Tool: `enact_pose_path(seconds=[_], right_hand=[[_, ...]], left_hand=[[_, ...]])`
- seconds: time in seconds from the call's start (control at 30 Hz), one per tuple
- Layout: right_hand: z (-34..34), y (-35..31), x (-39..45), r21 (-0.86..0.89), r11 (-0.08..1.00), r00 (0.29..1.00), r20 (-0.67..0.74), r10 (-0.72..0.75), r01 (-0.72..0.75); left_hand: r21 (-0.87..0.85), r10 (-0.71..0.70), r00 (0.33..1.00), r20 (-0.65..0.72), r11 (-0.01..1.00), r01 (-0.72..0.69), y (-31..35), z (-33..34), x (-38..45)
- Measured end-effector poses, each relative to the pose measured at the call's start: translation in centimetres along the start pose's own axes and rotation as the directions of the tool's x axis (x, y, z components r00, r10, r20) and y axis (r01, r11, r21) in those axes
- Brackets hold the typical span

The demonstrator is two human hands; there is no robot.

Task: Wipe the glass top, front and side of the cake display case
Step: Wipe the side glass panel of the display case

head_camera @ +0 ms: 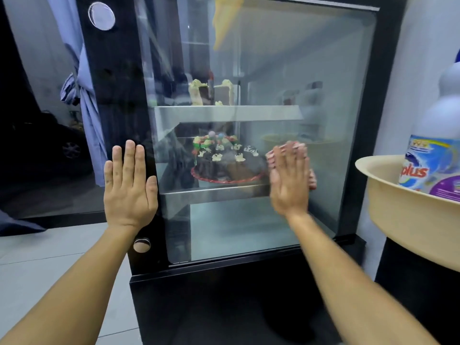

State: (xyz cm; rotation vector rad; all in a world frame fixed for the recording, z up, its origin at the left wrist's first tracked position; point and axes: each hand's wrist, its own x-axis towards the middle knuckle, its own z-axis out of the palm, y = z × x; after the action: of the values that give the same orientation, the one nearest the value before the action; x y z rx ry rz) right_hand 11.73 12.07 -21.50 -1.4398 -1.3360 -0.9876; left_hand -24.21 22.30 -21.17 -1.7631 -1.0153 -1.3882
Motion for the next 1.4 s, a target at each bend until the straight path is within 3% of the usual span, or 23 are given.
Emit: enact_pose_path(seconds=[0.1, 0.17, 0.23, 0.27, 0.3, 0.33, 0.43, 0.47, 0.53, 0.6, 0.67, 0.77, 0.83, 0.93, 0.97, 1.0, 1.03, 1.1, 1.13, 1.2, 1.3, 1.37, 1.4], right_hand=[[-1.1, 5.1, 0.9, 0.059, 0.929, 0.925, -0.087, 0.370, -0.366], [-0.7, 6.0, -1.6, 0.204, 0.705, 0.694, -0.135, 0.707, -0.679], [0.0, 4.4, -3.6, 0.350, 0.347, 0.338, -0.089, 0.937, -0.870], [0.2, 3.2, -3.6, 0.375, 0.225, 0.225, -0.046, 0.973, -0.899], [0.2, 2.0, -2.9, 0.362, 0.211, 0.215, -0.030, 0.976, -0.908], [0.1, 1.3, -1.7, 0.333, 0.294, 0.295, -0.048, 0.954, -0.896], [-0.7, 2.4, 2.0, 0.154, 0.805, 0.797, -0.122, 0.592, -0.574], [-1.0, 3.8, 3.0, 0.098, 0.890, 0.880, -0.137, 0.455, -0.445], [-1.5, 6.7, 4.2, 0.096, 0.906, 0.893, -0.158, 0.422, -0.411], [-2.8, 7.6, 3.8, 0.199, 0.781, 0.757, -0.196, 0.624, -0.592], [-3.7, 7.9, 1.7, 0.350, 0.477, 0.456, -0.148, 0.878, -0.806], [-3.3, 7.6, -3.2, 0.432, 0.052, 0.058, 0.000, 0.998, -0.900], [-2.2, 7.0, -4.7, 0.427, -0.090, -0.076, 0.049, 0.996, -0.900], [-2.5, 7.1, -2.1, 0.469, -0.168, -0.159, 0.059, 0.985, -0.867], [-3.1, 7.2, -0.7, 0.457, -0.121, -0.114, 0.043, 0.993, -0.881], [-3.8, 7.1, 0.7, 0.443, 0.008, 0.013, 0.007, 1.000, -0.897], [-4.2, 6.7, 2.0, 0.421, 0.220, 0.217, -0.056, 0.975, -0.880], [-3.8, 6.2, 3.2, 0.300, 0.631, 0.621, -0.141, 0.771, -0.716], [-3.0, 5.8, 2.8, 0.215, 0.770, 0.762, -0.140, 0.633, -0.600], [-0.6, 5.4, -0.3, 0.027, 0.936, 0.933, -0.068, 0.353, -0.352], [0.9, 5.4, -7.2, -0.054, 0.963, 0.964, 0.011, 0.265, -0.264], [0.9, 5.9, -8.8, 0.014, 0.863, 0.863, -0.004, 0.505, -0.505], [0.7, 5.6, -8.0, 0.091, 0.744, 0.743, -0.042, 0.667, -0.662]], left_hand=[[-0.001, -0.009, 1.000, -0.004, 1.000, 0.009, 0.1, 0.0, -0.1], [0.000, -0.007, 1.000, -0.014, 1.000, 0.007, 0.1, 0.0, -0.1], [0.000, -0.003, 1.000, -0.014, 1.000, 0.003, 0.1, 0.1, -0.1], [0.003, -0.001, 1.000, -0.013, 1.000, 0.001, 0.0, 0.2, -0.1], [0.007, -0.003, 1.000, -0.013, 1.000, 0.003, 0.0, 0.2, -0.1], [0.011, -0.006, 1.000, -0.017, 1.000, 0.006, 0.0, 0.2, -0.1], [0.007, -0.011, 1.000, -0.017, 1.000, 0.011, 0.0, 0.2, -0.1], [0.003, -0.010, 1.000, -0.016, 1.000, 0.010, 0.0, 0.2, -0.1], [-0.001, -0.006, 1.000, -0.019, 1.000, 0.006, 0.1, 0.2, -0.1], [0.000, -0.006, 1.000, -0.024, 1.000, 0.006, 0.0, 0.3, -0.1], [0.006, -0.016, 0.999, -0.029, 1.000, 0.016, 0.0, 0.3, -0.2], [0.006, -0.020, 0.999, -0.028, 1.000, 0.020, 0.1, 0.4, -0.2], [0.006, -0.021, 1.000, -0.021, 1.000, 0.021, 0.0, 0.4, -0.2], [0.000, -0.012, 0.999, -0.033, 1.000, 0.012, 0.1, 0.4, -0.3], [0.006, -0.010, 0.999, -0.035, 1.000, 0.010, 0.1, 0.4, -0.2], [0.014, -0.012, 0.999, -0.037, 1.000, 0.013, 0.0, 0.4, -0.1], [0.018, -0.014, 0.999, -0.038, 1.000, 0.015, 0.0, 0.4, -0.1], [0.019, -0.014, 0.999, -0.042, 1.000, 0.014, 0.1, 0.4, -0.2], [0.020, -0.014, 0.999, -0.040, 1.000, 0.015, 0.1, 0.4, -0.2], [0.020, -0.013, 0.999, -0.034, 1.000, 0.013, 0.1, 0.3, -0.1], [0.020, -0.005, 0.999, -0.035, 1.000, 0.006, 0.1, 0.3, -0.2], [0.020, -0.010, 0.999, -0.032, 1.000, 0.010, 0.1, 0.2, 0.0], [0.022, -0.010, 0.999, -0.037, 1.000, 0.011, 0.1, 0.3, -0.1]])
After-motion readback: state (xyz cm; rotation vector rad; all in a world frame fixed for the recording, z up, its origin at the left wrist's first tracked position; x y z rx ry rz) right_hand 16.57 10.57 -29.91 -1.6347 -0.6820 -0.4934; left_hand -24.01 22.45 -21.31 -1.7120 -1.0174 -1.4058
